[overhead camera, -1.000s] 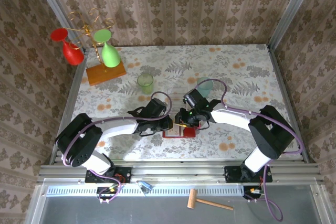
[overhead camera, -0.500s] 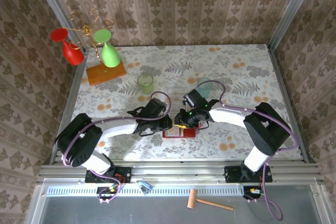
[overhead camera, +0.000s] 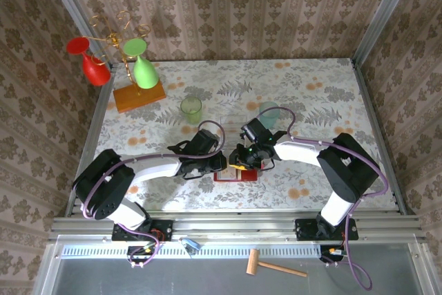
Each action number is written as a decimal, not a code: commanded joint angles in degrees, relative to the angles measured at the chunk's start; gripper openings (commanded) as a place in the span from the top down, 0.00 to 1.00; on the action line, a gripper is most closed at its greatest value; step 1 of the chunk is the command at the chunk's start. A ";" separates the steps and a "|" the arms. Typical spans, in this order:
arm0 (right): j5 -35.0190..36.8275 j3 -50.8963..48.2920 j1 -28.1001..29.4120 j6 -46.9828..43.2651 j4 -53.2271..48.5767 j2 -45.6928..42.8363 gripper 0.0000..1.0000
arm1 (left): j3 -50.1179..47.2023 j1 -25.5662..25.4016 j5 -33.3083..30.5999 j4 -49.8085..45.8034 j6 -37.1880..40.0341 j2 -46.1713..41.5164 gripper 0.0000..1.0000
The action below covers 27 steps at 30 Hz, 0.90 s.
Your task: Take the credit cards out of the card holder
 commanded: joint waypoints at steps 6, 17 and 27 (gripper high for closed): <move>-1.29 0.87 -0.45 -0.24 -0.15 1.21 0.76 | -0.29 0.40 0.61 -0.51 -0.63 -0.36 0.88; -1.08 0.42 -0.43 -0.47 -0.05 1.92 0.76 | -0.20 0.47 0.61 -0.50 -0.70 -0.26 0.88; 1.08 0.69 -0.49 -1.42 -2.42 0.79 0.73 | -0.37 0.46 0.62 -0.92 -0.95 0.12 0.88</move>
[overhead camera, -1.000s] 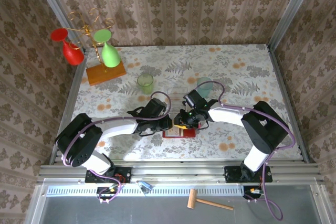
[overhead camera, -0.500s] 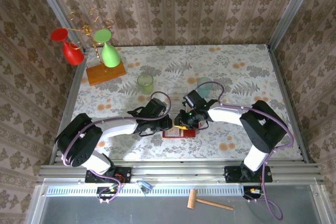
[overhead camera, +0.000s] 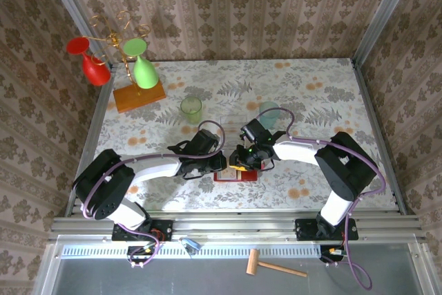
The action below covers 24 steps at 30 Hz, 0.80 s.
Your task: Take the credit cards out of the card holder
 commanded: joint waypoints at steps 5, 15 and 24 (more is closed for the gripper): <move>2.03 0.95 -0.47 -1.48 -3.44 -0.82 0.73 | -0.29 0.45 0.66 -0.98 -0.88 0.07 0.88; 2.31 1.20 -0.65 -1.74 -4.19 -2.04 0.73 | 0.19 0.43 0.39 -2.25 -0.75 -1.21 0.88; 2.48 1.13 -0.89 -1.75 -3.76 -3.49 0.73 | 1.99 -1.34 2.34 -4.36 -0.40 -1.91 0.88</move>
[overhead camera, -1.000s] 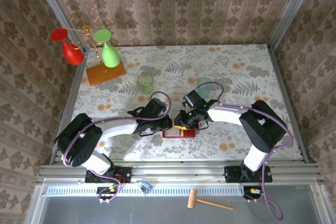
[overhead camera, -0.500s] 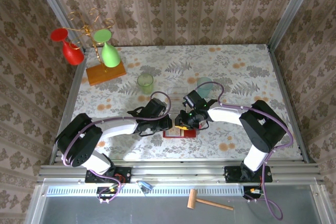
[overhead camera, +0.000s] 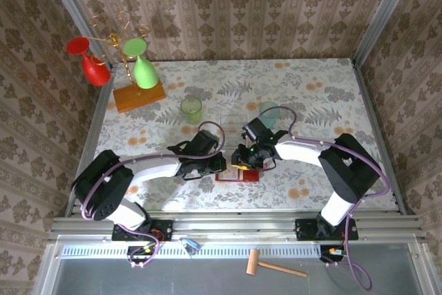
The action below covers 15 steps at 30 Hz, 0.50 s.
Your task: Take the credit cards out of the card holder
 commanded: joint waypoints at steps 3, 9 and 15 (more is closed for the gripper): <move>0.86 0.96 -0.45 -0.39 -1.40 -1.51 0.74 | 1.63 -0.81 1.56 -2.32 0.00 -1.08 0.88; -0.24 0.61 -0.54 0.19 0.18 -0.64 0.74 | 1.23 -0.84 1.36 -3.20 0.10 0.29 0.88; -0.95 0.43 -0.54 0.34 0.76 0.24 0.74 | 0.70 -0.76 0.65 -3.87 0.22 1.00 0.88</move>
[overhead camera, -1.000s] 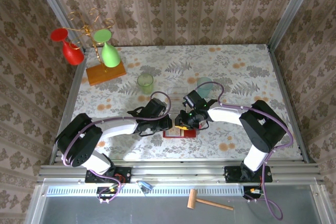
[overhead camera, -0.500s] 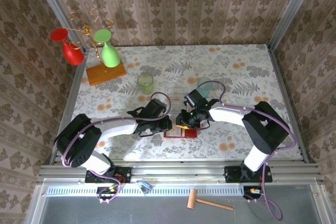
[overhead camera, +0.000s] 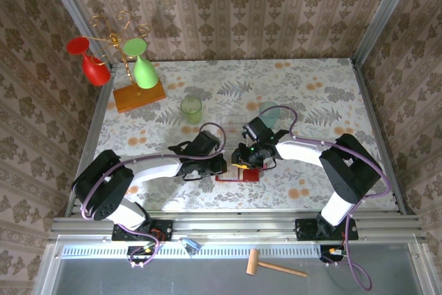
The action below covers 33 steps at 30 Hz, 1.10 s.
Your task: Take the credit cards out of the card holder
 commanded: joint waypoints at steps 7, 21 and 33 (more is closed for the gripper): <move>-1.74 0.10 -0.26 0.38 0.91 1.22 0.74 | 0.09 -0.22 -0.85 -2.78 0.02 0.21 0.88; -3.38 0.23 -0.17 0.44 2.15 3.22 0.74 | -1.83 -0.13 -1.55 -2.56 -0.81 -1.18 0.89; -4.49 2.49 2.24 1.26 3.21 6.32 0.74 | -3.93 0.11 -3.30 -3.96 -1.73 -5.08 0.89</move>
